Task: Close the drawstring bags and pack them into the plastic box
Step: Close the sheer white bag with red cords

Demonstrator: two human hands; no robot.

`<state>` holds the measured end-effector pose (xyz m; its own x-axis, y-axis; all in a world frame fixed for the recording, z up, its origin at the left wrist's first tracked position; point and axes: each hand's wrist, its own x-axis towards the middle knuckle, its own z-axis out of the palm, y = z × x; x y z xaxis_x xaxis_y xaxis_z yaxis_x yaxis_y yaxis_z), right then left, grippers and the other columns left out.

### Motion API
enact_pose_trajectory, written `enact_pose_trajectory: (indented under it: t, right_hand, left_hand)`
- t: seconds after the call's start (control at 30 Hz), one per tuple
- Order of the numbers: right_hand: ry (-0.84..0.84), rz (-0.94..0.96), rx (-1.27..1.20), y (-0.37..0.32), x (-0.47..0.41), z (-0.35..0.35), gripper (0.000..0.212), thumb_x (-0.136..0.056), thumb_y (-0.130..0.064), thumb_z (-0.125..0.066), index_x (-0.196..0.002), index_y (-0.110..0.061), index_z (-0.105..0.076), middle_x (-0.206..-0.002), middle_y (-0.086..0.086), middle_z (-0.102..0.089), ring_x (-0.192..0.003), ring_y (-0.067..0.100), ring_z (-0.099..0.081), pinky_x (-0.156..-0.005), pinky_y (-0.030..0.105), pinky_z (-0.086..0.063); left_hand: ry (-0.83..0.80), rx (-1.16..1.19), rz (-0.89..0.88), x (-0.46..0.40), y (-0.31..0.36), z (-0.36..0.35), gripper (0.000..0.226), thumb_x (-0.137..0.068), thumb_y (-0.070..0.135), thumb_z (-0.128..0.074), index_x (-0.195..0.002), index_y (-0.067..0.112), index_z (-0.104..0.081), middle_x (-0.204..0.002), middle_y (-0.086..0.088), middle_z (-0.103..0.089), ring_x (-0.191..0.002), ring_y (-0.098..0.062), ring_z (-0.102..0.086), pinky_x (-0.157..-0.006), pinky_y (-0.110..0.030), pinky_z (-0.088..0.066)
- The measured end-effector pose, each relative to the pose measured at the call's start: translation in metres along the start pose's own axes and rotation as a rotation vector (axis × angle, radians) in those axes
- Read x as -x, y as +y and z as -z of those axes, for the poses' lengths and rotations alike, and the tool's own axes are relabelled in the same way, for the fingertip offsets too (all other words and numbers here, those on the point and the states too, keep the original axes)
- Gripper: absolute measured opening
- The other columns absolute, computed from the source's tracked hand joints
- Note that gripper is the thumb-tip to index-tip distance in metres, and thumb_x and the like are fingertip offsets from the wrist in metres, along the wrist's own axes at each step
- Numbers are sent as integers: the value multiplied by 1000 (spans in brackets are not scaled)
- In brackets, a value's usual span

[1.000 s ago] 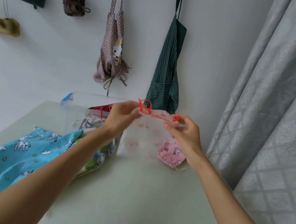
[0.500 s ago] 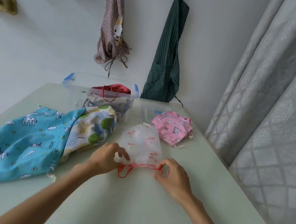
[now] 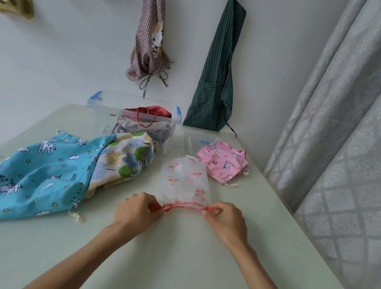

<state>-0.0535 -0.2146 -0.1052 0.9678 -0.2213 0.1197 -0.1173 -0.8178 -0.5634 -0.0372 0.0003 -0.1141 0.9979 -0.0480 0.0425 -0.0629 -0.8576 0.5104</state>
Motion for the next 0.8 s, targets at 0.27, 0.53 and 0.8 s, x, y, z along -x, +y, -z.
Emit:
enact_pose_trajectory:
  t: [0.27,0.53,0.8]
  right_hand:
    - [127,-9,-172,16,3,10,4,-77,-31,-74,-76,-28,-77,-78,-9,-75,-80,10,-69,-68,26,-49]
    - [-29,-53,-437,27,-1,30,10,-71,-23,-81,-66,-21,-73,-56,-2,-65,-53,7,-56,-54,15,-42]
    - [98,-159,50,63,-7,44,8,-83,-29,-66,-81,-23,-71,-91,-1,-72,-95,24,-65,-79,32,-49]
  left_hand:
    - [38,280,37,-1,-26,18,9,-85,39,-65,-82,38,-74,-75,13,-70,-77,-13,-64,-69,-30,-48]
    - [2,680,71,4,-19,25,14,-90,28,-62,-79,27,-71,-80,8,-71,-70,-5,-63,-56,-21,-45]
    - [239,-42,108,-2,-43,33,15,-88,34,-60,-95,34,-72,-96,3,-71,-90,-25,-63,-71,-30,-49]
